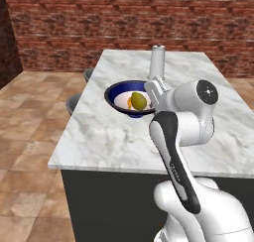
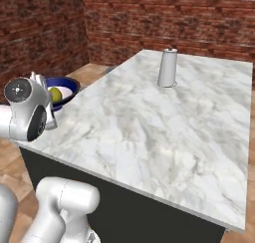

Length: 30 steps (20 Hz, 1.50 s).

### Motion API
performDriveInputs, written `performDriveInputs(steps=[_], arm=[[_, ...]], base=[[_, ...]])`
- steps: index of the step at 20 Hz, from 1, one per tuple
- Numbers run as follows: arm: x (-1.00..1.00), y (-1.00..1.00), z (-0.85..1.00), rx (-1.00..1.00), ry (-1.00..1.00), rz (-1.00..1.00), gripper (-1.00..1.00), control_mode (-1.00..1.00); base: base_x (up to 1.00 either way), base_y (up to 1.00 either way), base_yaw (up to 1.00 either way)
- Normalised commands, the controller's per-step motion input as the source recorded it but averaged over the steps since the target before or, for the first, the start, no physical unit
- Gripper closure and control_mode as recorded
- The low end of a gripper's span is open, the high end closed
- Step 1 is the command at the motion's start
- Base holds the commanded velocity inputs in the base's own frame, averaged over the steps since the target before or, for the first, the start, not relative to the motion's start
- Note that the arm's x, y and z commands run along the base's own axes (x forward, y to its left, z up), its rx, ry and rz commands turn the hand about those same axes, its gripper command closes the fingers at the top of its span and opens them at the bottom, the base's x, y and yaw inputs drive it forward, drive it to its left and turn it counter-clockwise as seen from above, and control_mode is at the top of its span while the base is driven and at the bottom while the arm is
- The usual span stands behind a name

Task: The microwave is finished heating the shrimp and lemon. Take the bowl containing the food and place it on the dining counter.

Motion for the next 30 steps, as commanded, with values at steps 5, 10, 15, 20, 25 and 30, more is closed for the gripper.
performDriveInputs(steps=[5,10,15,20,25,30], arm=[[1.0,-0.46,-0.13,0.0,0.24,0.07,1.0,-1.0],[0.92,-0.11,-0.15,-0.01,0.09,0.02,1.0,-1.0],[0.98,0.04,-0.65,-0.07,0.0,-0.02,1.0,-1.0],[1.0,0.01,-0.82,-0.02,0.0,-0.01,1.0,-1.0],[1.0,0.0,-0.81,0.0,0.0,0.0,1.0,-1.0],[0.95,0.0,-0.59,0.0,0.0,0.0,1.0,-1.0]], base=[[0.0,0.0,0.0],[0.0,0.0,0.0],[0.0,0.0,0.0],[0.0,0.0,0.0],[0.0,0.0,0.0],[0.0,0.0,0.0]])
